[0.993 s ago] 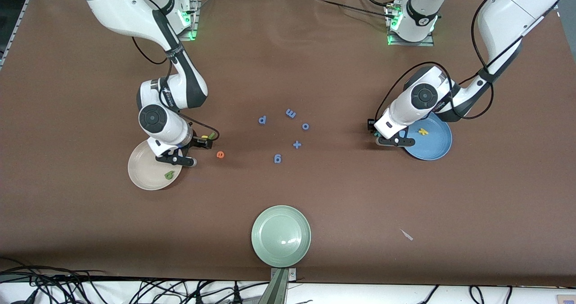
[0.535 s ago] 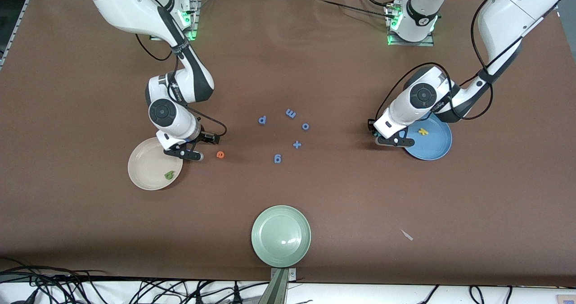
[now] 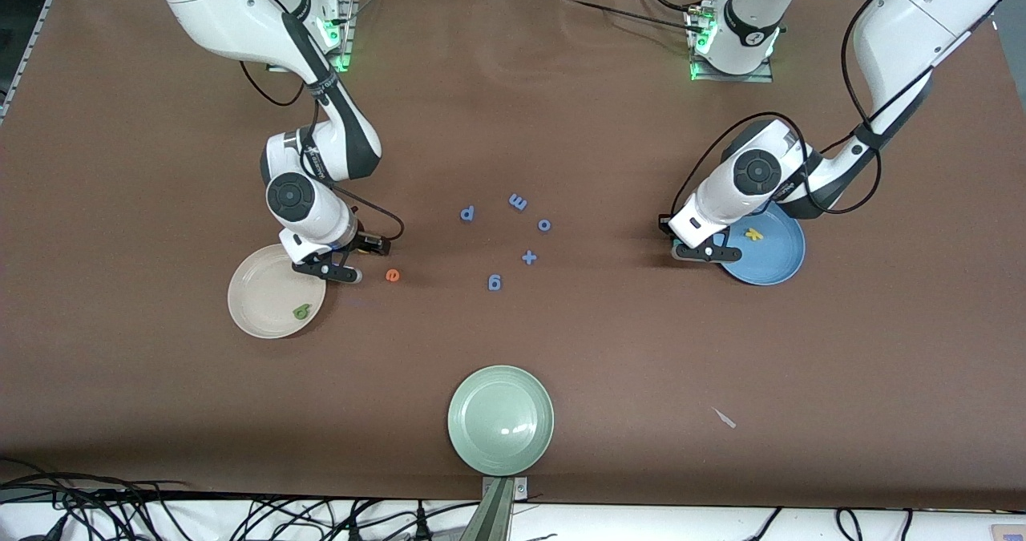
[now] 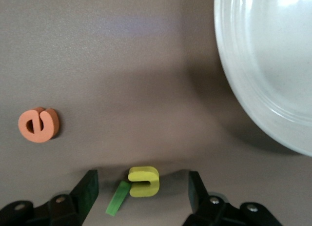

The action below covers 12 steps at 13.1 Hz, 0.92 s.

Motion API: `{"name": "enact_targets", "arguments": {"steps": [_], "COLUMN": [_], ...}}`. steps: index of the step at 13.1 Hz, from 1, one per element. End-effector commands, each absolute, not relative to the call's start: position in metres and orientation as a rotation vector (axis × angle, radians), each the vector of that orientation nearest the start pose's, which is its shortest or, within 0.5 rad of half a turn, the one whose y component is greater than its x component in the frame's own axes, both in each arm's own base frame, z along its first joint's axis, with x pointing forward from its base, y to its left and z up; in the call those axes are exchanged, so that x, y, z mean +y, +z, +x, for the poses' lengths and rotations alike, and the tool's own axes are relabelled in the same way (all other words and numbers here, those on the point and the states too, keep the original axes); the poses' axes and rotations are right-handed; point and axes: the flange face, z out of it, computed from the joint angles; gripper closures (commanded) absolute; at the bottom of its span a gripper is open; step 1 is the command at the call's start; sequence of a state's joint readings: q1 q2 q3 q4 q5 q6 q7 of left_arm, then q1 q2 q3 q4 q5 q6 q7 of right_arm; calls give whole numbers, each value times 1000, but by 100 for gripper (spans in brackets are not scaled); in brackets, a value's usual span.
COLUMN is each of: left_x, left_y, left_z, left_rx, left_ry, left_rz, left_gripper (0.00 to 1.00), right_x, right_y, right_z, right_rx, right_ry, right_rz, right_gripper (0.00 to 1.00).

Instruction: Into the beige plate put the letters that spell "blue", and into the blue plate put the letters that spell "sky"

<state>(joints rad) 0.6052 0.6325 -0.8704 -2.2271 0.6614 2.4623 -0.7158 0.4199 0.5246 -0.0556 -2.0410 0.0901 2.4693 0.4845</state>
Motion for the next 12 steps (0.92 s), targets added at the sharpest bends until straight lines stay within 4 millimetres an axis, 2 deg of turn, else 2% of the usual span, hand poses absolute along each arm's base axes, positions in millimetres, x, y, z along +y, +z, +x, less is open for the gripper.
{"name": "enact_targets", "arguments": {"steps": [1,2,5,7,10,12], "left_x": [-145,-146,-144,-138,-92,-44], "left_y": [189,198,247,279,289,283], "left_z": [519,522,553,572,576,573], "left_rx": [-11,-56,-181,-212,-234,-180], "left_ry": [114,124,197,298,349,363], "left_rz": [-3192,-3216,-3232,-3227,-3213,-3233], "left_gripper": [94,96,100,100,98,98], "right_x": [204,204,203,202,198,198], "right_y": [179,179,174,174,176,177], "right_z": [539,539,536,535,537,537], "right_rx": [294,292,295,291,266,264], "right_ry": [147,146,134,127,125,128], "right_rz": [-3130,-3131,-3129,-3129,-3132,-3132], "right_gripper": [29,34,42,54,65,70]}}
